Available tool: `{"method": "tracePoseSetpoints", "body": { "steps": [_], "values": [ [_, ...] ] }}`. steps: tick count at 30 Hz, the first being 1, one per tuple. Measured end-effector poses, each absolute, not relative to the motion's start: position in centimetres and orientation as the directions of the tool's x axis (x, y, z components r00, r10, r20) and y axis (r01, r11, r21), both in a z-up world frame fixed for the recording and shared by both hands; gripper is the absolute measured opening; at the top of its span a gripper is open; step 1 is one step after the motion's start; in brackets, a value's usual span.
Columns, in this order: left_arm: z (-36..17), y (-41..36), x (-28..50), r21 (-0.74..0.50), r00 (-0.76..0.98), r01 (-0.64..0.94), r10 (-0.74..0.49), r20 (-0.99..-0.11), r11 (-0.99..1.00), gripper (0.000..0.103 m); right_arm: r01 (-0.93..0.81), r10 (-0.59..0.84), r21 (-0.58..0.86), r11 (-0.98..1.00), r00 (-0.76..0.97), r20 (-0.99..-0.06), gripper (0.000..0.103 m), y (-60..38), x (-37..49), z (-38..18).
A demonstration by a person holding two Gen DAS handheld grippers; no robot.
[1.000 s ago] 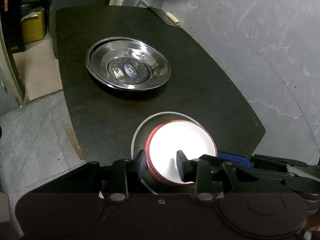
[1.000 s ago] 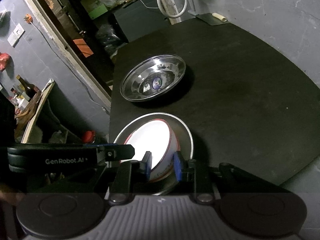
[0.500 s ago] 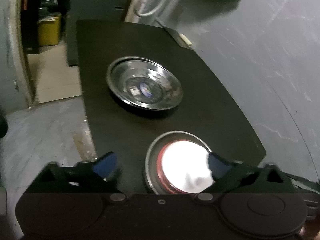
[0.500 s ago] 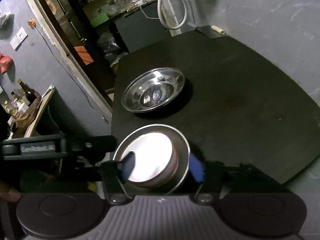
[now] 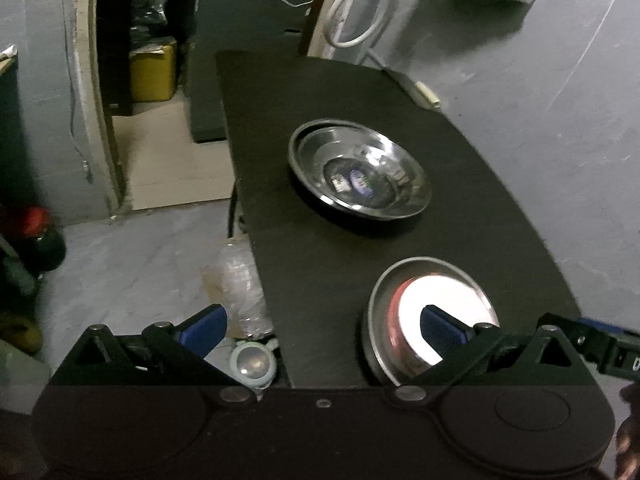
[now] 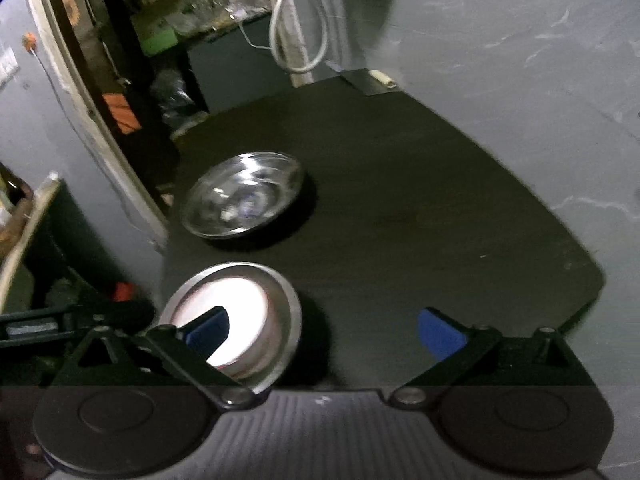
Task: Organize plates and bowls
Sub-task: 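Lift both grippers away from the stacked bowls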
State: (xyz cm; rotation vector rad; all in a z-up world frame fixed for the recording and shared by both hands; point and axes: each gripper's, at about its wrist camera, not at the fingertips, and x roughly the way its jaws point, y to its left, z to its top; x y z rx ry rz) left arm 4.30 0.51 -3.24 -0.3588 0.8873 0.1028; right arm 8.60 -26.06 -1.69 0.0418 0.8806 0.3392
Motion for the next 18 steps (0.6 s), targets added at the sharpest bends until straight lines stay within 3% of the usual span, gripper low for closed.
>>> {"method": "tracePoseSetpoints", "body": {
  "steps": [4, 18],
  "values": [
    [-3.7, 0.0, 5.4, -0.181, 0.581, -0.267, 0.008, -0.814, 0.946, 0.102, -0.279, 0.249, 0.104, 0.955, 0.558, -0.792, 0.103, -26.2, 10.5, -2.9],
    [-4.7, -1.9, 8.1, -0.021, 0.387, -0.337, 0.119, -0.914, 0.941, 0.102, -0.523, 0.331, 0.108, 0.845, 0.354, -0.875, 0.103, -24.4, 15.7, -5.3]
  ]
}}
